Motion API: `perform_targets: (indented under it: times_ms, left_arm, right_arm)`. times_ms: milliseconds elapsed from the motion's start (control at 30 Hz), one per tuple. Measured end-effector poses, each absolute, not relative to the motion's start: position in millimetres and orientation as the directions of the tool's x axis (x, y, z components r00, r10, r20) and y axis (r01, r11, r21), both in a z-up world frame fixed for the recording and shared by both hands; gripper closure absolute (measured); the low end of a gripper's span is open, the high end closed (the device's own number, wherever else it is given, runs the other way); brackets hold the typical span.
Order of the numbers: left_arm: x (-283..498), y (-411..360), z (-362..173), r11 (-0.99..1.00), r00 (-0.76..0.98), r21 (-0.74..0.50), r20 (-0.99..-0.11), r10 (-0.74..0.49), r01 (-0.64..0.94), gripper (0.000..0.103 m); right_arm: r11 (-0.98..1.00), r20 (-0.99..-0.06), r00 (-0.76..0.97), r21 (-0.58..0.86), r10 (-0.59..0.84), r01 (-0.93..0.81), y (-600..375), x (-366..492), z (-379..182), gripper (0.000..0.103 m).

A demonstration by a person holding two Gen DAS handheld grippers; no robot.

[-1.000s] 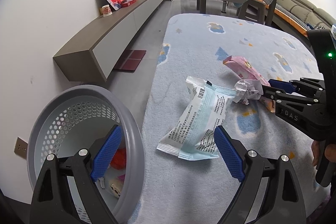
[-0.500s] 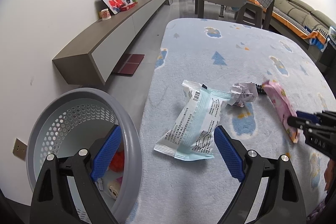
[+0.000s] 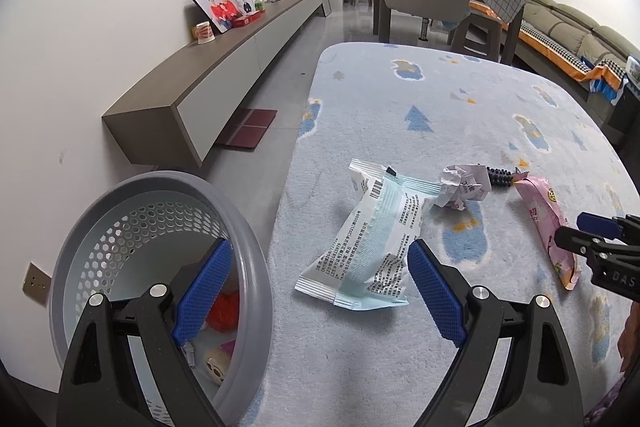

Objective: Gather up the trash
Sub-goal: 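Lift the pink wrapper with the right gripper, then close the left gripper on the white-blue wet-wipe packet while the right holds the wrapper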

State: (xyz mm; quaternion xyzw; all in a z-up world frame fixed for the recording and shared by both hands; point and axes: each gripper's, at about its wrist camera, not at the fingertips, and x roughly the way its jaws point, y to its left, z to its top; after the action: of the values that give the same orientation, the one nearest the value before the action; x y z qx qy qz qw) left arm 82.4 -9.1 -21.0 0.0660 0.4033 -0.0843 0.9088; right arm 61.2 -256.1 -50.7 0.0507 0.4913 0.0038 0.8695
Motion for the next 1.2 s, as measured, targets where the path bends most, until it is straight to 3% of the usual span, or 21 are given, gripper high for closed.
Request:
perform_targets:
  times_ms: [200, 267, 333, 367, 1200]
  left_arm:
    - [83.9, -16.8, -23.1, 0.972, 0.652, 0.044, -0.749, -0.122, 0.232, 0.015]
    - [84.3, -19.0, -24.2, 0.969, 0.649, 0.041, -0.750, -0.130, 0.243, 0.015]
    - [84.7, -21.0, -26.2, 0.968, 0.644, 0.043, -0.754, -0.132, 0.249, 0.015]
    - [85.2, -22.0, -27.0, 0.967, 0.641, 0.042, -0.756, -0.134, 0.252, 0.015]
    - [115.3, -50.3, -60.5, 0.963, 0.570, 0.056, -0.814, -0.109, 0.264, 0.014]
  right_arm:
    - [0.995, -0.866, 0.499, 0.077, 0.033, 0.066, -254.9, 75.3, -62.9, 0.051]
    - [0.994, -0.870, 0.491, 0.081, 0.038, 0.066, -254.8, 75.8, -66.6, 0.056]
    - [0.996, -0.875, 0.483, 0.074, 0.037, 0.058, -252.8, 76.2, -69.5, 0.072]
    - [0.996, -0.875, 0.482, 0.066, 0.031, 0.056, -251.7, 76.0, -70.2, 0.075]
    - [0.971, -0.825, 0.545, 0.227, 0.147, 0.081, -270.4, 63.8, -32.4, 0.076]
